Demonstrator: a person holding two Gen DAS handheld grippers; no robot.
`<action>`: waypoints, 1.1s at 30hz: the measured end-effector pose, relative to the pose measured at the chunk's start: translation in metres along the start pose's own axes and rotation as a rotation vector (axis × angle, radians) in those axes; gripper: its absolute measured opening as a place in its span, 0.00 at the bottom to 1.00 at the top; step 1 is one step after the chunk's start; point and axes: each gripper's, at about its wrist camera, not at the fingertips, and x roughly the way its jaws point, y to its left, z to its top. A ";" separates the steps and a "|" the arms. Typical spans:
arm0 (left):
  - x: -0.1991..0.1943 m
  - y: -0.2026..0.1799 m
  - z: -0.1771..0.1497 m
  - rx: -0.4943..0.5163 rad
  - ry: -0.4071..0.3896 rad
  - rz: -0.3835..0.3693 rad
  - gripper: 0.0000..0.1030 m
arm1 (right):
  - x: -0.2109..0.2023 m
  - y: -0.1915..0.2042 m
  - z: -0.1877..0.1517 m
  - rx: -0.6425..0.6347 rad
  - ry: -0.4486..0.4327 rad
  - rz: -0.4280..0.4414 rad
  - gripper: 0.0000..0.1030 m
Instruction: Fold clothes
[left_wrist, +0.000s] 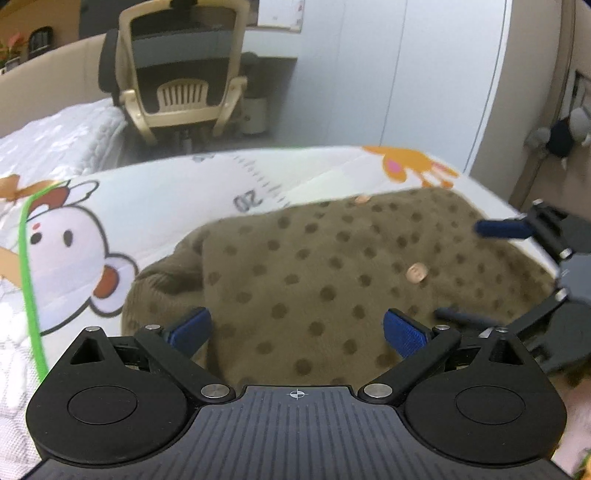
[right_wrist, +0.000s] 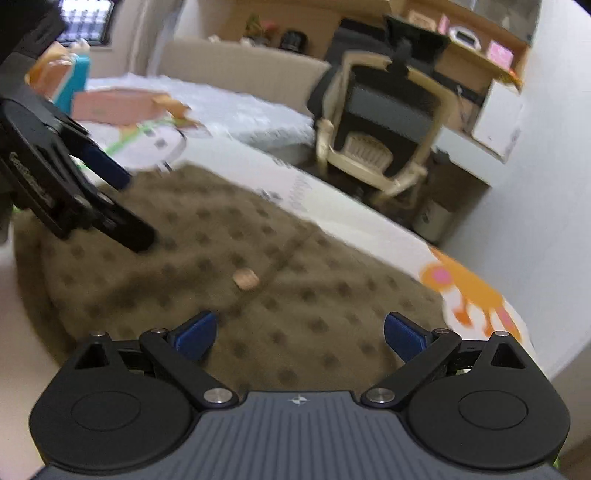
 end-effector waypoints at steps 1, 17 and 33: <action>0.005 0.003 -0.002 -0.002 0.014 0.013 0.99 | -0.001 -0.003 -0.003 -0.001 0.015 -0.021 0.95; -0.015 0.010 0.015 -0.043 -0.080 -0.130 1.00 | -0.025 -0.079 -0.007 0.194 0.006 -0.084 0.99; 0.030 0.019 0.019 -0.134 -0.042 -0.313 1.00 | 0.036 -0.105 0.015 0.219 0.039 -0.276 1.00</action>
